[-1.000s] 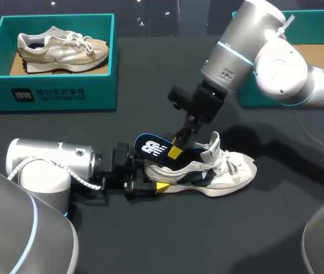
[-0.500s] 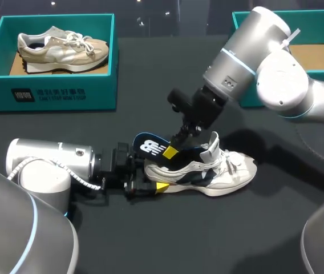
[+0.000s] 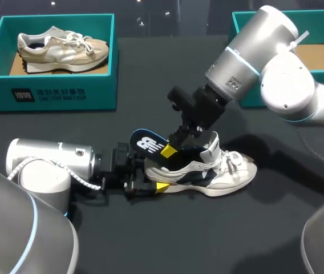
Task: Take the shoe out of the shoebox, open the shoe tongue, remove and reinsert the insole, then place the shoe into the shoebox
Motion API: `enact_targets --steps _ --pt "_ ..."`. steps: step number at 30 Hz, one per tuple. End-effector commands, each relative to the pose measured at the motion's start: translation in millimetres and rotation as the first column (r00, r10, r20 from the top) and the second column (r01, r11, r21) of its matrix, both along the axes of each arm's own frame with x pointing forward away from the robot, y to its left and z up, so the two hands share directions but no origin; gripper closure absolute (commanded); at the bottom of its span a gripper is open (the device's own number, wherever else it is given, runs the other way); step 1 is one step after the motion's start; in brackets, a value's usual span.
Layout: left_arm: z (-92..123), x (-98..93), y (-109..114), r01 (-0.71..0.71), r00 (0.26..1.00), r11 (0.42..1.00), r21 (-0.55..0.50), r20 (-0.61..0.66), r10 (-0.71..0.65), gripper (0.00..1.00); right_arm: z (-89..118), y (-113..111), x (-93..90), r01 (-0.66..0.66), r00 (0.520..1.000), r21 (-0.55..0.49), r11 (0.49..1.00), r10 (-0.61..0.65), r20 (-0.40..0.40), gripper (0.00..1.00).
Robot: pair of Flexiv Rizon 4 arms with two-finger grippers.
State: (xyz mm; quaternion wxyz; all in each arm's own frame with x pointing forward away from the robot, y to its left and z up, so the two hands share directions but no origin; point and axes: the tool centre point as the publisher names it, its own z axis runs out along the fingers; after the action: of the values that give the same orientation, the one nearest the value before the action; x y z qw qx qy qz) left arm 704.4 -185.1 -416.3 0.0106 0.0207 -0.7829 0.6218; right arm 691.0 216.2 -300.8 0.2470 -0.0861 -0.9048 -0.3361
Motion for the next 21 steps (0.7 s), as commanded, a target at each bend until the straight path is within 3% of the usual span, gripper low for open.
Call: enact_targets --steps 1,6,8,9,20,21 --pt "-6.9 0.3 -0.8 -0.002 1.0 1.0 0.001 0.0 0.002 1.0 21.9 9.0 -4.4 -0.006 1.0 0.076 0.997 0.005 0.014 1.0" --pt "-6.9 0.3 -0.8 -0.002 1.0 1.0 0.001 0.0 0.002 1.0 67.0 8.9 -4.5 -0.011 1.0 0.249 0.968 0.01 0.006 1.0" --pt "-6.9 0.3 -0.8 -0.002 1.0 1.0 0.001 0.0 0.002 1.0 84.8 5.2 -4.0 0.027 0.993 0.372 0.928 0.02 -0.12 1.0" --pt "-6.9 0.3 -0.8 -0.002 1.0 1.0 0.001 0.0 0.002 1.0 94.1 3.1 -5.8 0.024 0.991 0.401 0.916 0.031 -0.129 1.0" --pt "-6.9 0.3 -0.8 -0.002 1.0 1.0 0.001 0.0 0.002 1.0 94.1 3.1 -5.8 0.024 0.991 0.401 0.916 0.031 -0.129 1.0" --pt "-6.9 0.3 -0.8 -0.002 1.0 1.0 0.001 0.0 0.002 1.0 105.2 3.5 -5.2 0.03 0.992 0.408 0.913 0.024 -0.128 1.0"
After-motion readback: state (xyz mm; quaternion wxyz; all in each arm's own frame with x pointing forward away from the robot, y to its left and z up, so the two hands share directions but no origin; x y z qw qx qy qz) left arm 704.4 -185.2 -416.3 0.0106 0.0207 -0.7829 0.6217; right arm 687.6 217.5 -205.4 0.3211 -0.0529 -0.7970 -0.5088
